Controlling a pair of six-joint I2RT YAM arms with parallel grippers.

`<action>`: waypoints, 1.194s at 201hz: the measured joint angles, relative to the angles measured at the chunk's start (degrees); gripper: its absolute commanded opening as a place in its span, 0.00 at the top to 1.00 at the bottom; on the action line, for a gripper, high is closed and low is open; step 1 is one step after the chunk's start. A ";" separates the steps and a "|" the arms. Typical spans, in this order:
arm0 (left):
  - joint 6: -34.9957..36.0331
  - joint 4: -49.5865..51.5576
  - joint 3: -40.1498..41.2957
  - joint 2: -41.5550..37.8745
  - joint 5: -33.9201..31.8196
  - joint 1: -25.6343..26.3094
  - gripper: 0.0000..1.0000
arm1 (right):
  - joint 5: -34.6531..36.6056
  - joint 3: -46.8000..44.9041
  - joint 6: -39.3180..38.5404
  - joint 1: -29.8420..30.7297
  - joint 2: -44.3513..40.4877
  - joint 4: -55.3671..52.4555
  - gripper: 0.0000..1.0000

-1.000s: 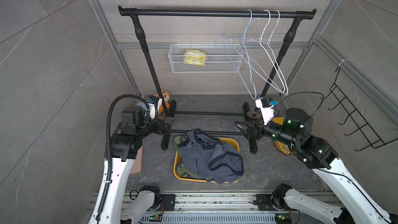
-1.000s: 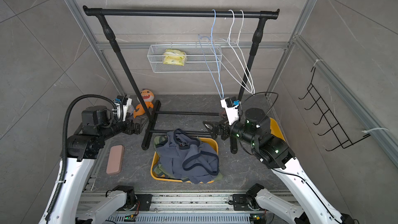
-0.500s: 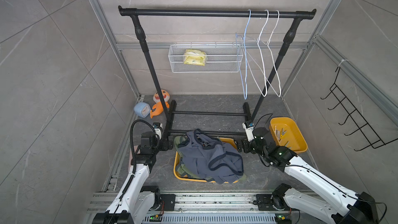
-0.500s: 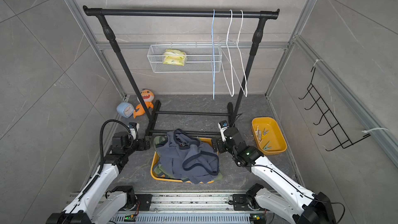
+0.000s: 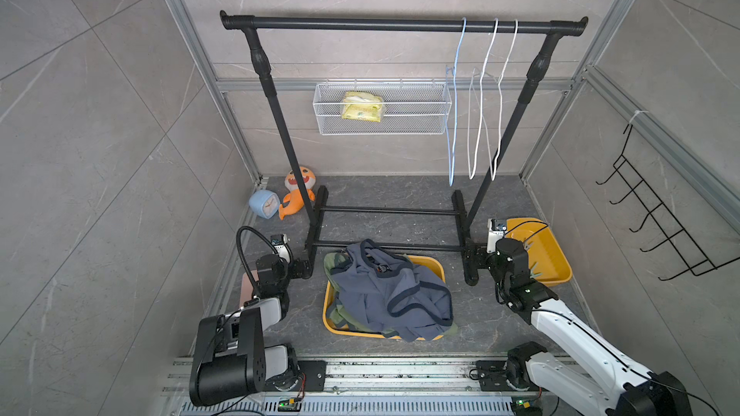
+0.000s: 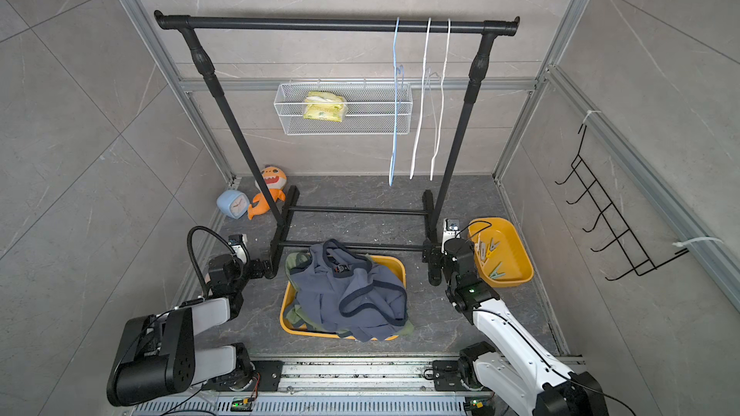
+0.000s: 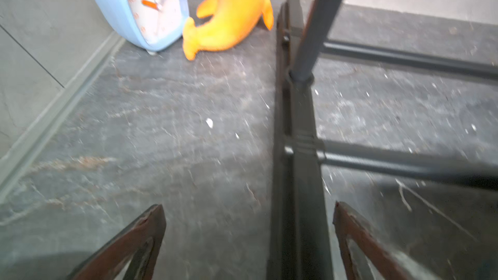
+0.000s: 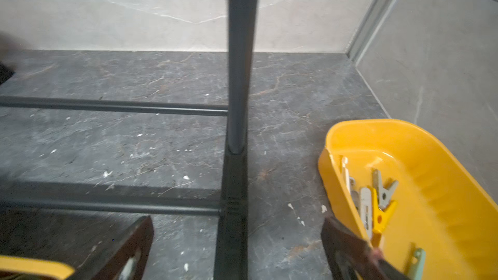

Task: Remove the clothespins securing tank tops to the hanger
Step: Reset both arms

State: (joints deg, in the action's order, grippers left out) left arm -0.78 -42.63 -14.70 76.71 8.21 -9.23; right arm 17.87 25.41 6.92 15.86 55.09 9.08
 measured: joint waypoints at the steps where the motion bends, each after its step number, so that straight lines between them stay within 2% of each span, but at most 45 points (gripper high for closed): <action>1: -0.02 -0.22 -0.04 0.22 0.02 -0.02 0.00 | 0.07 -0.17 0.07 -0.11 0.09 0.26 0.00; 34: -0.87 -8.02 -0.31 8.79 1.95 -0.17 0.00 | 2.80 -6.58 2.19 -5.97 6.69 12.15 0.00; 73: -1.20 -9.49 -0.44 9.25 2.86 -0.17 0.00 | 3.41 -6.84 2.27 -8.26 18.56 21.77 0.00; 128: -1.64 -10.10 -0.46 9.25 2.43 -0.17 0.00 | 3.15 -3.98 1.51 -10.36 24.44 28.39 0.00; 180: -1.66 -9.68 -1.38 9.25 2.36 -0.17 0.00 | 1.73 -0.98 -1.49 -9.27 28.83 28.55 0.00; 240: -1.62 -7.93 -3.04 9.25 0.74 0.59 0.00 | -5.55 -4.92 -5.27 -8.74 31.78 38.40 0.00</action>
State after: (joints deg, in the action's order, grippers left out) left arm -2.39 -50.57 -17.74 85.95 8.95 -8.64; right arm 12.32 20.49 1.65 7.11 86.87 47.48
